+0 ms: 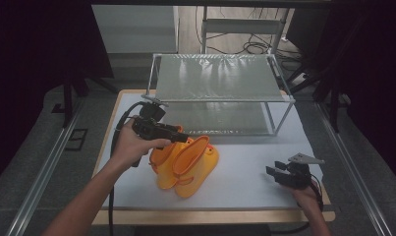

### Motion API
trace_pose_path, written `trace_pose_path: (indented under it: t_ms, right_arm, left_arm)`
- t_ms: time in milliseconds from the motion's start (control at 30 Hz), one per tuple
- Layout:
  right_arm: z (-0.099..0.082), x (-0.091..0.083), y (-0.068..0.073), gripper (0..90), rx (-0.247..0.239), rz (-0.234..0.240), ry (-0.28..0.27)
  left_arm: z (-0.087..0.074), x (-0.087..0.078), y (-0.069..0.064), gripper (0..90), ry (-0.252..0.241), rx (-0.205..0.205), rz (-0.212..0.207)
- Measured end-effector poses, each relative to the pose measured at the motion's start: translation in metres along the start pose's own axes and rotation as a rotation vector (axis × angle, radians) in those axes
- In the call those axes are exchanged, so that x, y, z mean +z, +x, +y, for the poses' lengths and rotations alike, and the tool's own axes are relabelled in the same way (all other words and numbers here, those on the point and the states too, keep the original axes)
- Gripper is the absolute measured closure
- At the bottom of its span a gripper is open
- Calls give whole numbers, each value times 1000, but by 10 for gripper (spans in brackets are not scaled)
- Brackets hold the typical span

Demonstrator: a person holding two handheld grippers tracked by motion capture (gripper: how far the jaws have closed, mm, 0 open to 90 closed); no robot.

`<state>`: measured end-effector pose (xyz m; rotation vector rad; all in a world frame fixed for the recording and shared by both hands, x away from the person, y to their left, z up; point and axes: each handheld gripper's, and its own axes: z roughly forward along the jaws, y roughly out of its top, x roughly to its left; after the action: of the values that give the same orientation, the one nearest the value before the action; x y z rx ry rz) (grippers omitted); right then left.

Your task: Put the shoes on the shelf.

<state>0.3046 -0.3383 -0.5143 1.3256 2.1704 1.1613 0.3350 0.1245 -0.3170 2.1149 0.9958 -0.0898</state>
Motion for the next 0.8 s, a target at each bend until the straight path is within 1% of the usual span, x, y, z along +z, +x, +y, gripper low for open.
trace_pose_path:
  t_ms: [33,100,167,200,233,367,400,500,600,633,667,700,800]
  right_arm:
    - [0,1,0,495,-1,0,3]
    - [-1,1,1,495,-2,-1,5]
    - [0,1,1,495,0,-1,7]
    - [0,1,1,495,-2,-1,6]
    - [0,1,1,495,-2,-1,6]
    - [-1,2,0,495,1,-1,9]
    - [-1,2,0,495,1,-1,10]
    - [-1,1,0,495,2,-2,9]
    - [-1,1,0,495,4,-2,8]
    - [-1,1,-1,496,5,-3,9]
    - [-1,1,-1,496,5,-3,10]
    - [-1,1,-1,496,5,-3,10]
    - [-1,2,-1,496,7,-5,13]
  left_arm:
    - [-3,1,3,447,7,-17,-14]
    - [-5,1,5,442,12,-24,-19]
    - [-8,2,10,437,18,-44,-47]
    - [-8,2,10,437,18,-44,-47]
    - [-9,3,11,437,16,-53,-57]
    - [-9,7,10,426,36,-53,-66]
    - [-9,10,8,420,51,-48,-65]
    - [-8,13,7,413,61,-42,-54]
    - [-8,17,5,402,82,-36,-51]
    - [-8,19,4,399,87,-31,-45]
    - [-8,23,2,394,107,-25,-33]
    - [-8,23,2,392,107,-25,-33]
    - [-9,29,0,391,128,-15,-15]
